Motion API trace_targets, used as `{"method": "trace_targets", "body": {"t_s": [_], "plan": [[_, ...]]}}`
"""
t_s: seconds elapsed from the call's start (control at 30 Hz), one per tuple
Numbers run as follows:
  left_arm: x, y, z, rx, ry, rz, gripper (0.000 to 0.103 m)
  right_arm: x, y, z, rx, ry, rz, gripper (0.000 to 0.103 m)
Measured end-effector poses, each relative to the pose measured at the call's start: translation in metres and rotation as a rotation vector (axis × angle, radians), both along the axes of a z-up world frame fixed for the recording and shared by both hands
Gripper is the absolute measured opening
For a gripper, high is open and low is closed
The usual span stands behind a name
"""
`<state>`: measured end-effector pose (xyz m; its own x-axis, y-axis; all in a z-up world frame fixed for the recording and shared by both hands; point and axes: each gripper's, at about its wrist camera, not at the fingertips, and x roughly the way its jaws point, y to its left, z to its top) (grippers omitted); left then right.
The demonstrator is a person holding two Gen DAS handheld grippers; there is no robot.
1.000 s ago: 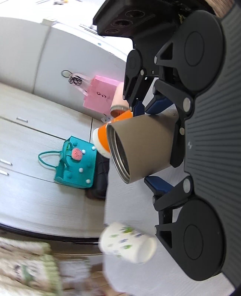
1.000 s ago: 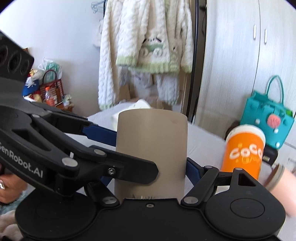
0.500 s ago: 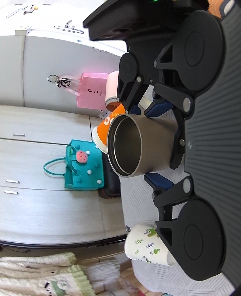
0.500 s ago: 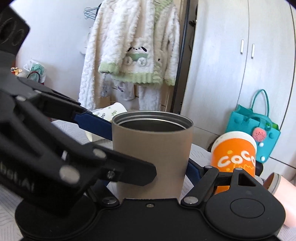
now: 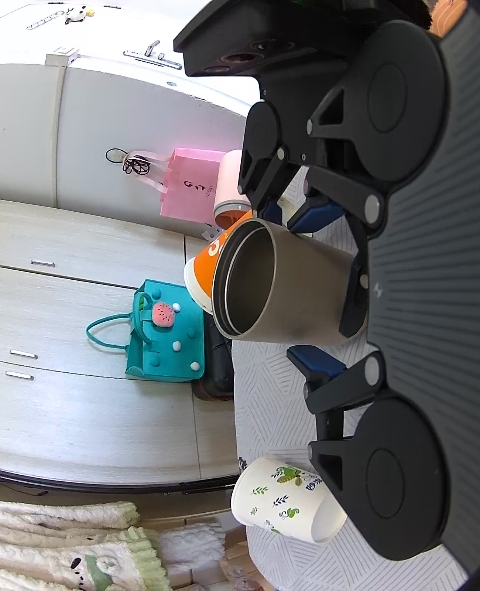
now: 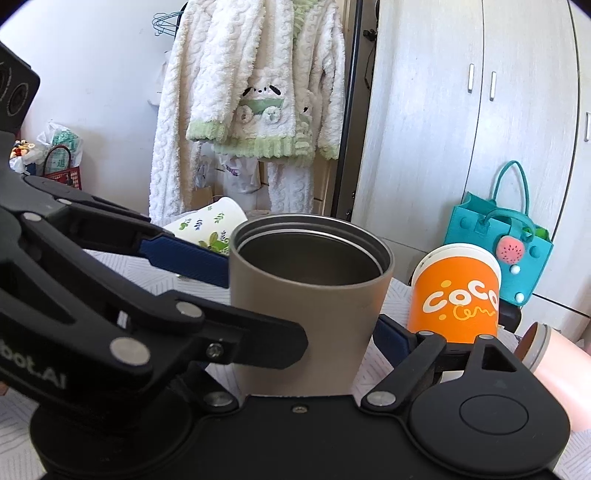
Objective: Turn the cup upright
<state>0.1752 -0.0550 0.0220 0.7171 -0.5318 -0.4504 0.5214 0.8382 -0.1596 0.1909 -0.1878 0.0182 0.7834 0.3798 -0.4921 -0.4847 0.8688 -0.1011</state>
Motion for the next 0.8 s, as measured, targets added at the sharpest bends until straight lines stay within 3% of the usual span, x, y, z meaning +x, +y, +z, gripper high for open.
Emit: {"method": "trace_targets", "body": {"t_s": [0.43, 0.8], "plan": [[-0.034, 0.031, 0.015, -0.006, 0.02, 0.074, 0.074, -0.053, -0.018, 0.022, 0.002, -0.021, -0.042, 0.089], [-0.094, 0.052, 0.04, 0.025, 0.007, 0.16, 0.079, -0.114, -0.042, 0.045, 0.117, -0.035, -0.104, 0.089]]}}
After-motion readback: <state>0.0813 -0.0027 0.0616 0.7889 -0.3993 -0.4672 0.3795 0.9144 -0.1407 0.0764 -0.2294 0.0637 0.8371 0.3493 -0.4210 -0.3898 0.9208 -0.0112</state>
